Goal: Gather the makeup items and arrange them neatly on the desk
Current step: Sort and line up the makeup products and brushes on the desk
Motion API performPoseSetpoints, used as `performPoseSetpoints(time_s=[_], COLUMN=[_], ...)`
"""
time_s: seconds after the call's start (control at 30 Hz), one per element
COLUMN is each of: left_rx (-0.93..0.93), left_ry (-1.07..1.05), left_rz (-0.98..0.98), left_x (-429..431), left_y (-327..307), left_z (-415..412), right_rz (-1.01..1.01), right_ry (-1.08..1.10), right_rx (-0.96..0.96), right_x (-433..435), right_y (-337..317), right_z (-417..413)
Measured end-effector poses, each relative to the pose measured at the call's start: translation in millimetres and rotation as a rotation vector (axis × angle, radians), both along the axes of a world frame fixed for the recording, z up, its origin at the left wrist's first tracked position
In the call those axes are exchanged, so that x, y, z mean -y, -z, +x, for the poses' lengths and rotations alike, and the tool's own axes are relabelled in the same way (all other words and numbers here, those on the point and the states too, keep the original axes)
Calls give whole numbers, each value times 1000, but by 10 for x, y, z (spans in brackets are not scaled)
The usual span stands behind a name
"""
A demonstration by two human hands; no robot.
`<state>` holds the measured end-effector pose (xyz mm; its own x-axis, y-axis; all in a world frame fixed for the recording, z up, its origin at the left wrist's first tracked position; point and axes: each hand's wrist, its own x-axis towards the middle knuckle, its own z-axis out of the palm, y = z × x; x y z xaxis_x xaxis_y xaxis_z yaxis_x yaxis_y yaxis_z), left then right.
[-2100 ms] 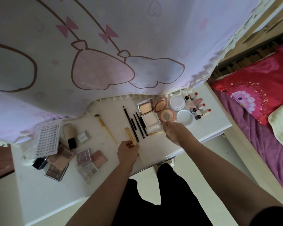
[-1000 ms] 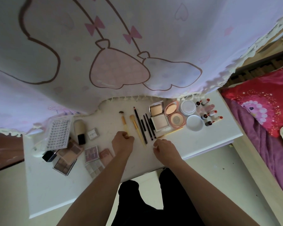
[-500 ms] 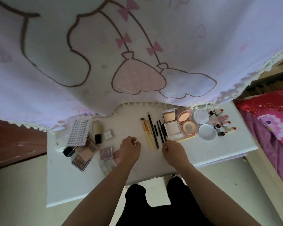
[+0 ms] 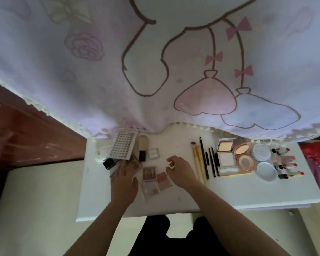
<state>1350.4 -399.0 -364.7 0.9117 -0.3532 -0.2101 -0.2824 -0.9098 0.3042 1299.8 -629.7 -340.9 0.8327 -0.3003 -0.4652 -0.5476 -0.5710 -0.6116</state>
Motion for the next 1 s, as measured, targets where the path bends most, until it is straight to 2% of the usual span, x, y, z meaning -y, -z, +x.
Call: performPoseSetpoints(time_s=[0.17,0.57,0.7,0.77,0.83,0.9,1.0], left_rx=[-7,-102,-156,-150,-20,54,-156], left_ry=[203,326,326,260,156,-37,-315], left_rz=[174,95,80,12,-150,-319,-500], left_x=[-303,-570,-522,-479,-410,-271,83], left_y=[126,239,196,145,35,-165,-428], left_z=[69,314,367,415,441,442,479], right_rz=[5,-101,25,78,141,233,287], right_ry=[7,92,173,202,233,252,175], right_rx=[-34,-253,-230,-202,-188,-186,-146], right_x=[-347,-943,-917,-829,-703,-554,-360], right_y=[70,116,55,-35,-109,-162,-211], right_z=[210,839,825,762,668,536,302])
